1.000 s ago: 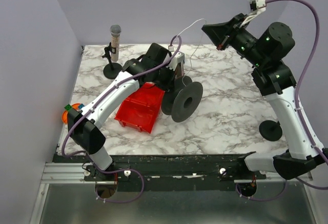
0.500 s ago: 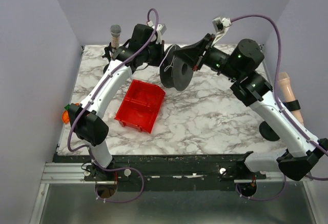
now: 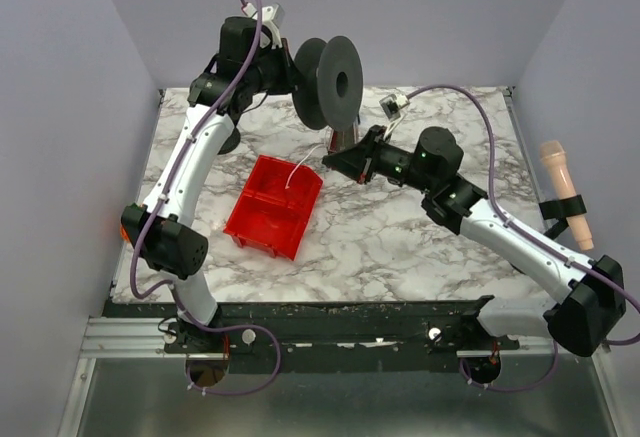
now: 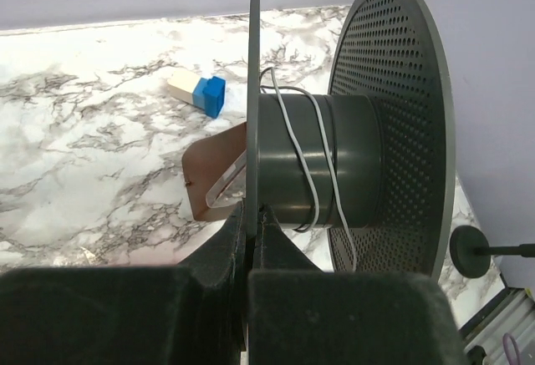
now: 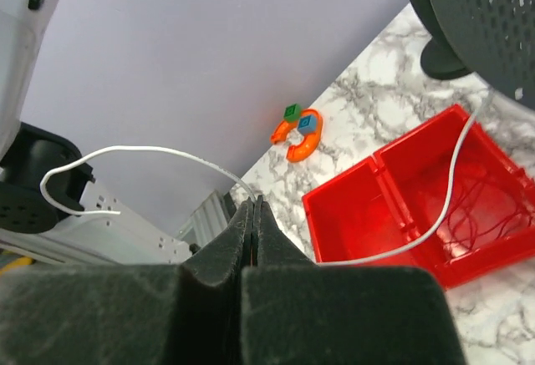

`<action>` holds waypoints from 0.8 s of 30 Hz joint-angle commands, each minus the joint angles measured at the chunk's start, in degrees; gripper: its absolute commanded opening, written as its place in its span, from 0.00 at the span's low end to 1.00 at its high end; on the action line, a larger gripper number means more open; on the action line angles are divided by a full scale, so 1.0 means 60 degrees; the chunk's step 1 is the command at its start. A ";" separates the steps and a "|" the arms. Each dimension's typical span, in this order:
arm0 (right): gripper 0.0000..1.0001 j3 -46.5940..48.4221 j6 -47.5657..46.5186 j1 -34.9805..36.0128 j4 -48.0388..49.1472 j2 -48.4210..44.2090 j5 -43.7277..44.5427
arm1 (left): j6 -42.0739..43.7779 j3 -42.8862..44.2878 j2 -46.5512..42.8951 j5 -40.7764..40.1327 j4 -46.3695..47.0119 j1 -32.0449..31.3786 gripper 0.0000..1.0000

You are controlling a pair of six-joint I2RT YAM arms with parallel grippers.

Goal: Wrap the cables

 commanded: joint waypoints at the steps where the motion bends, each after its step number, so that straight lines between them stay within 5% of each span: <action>1: 0.01 -0.1186 0.1331 -0.0372 0.1790 -0.0512 -0.0070 | -0.0353 0.0053 -0.0597 0.0724 0.0600 0.0368 0.00; 12: 0.01 -0.3956 0.4408 -0.2130 0.5380 0.0336 -0.0642 | -0.0134 -0.0665 -0.1359 0.1677 0.0761 0.0515 0.00; 24: 0.01 -0.5159 0.5333 -0.3551 0.6408 0.0337 0.0178 | 0.0876 -0.2187 -0.2281 0.2936 0.0922 0.0530 0.00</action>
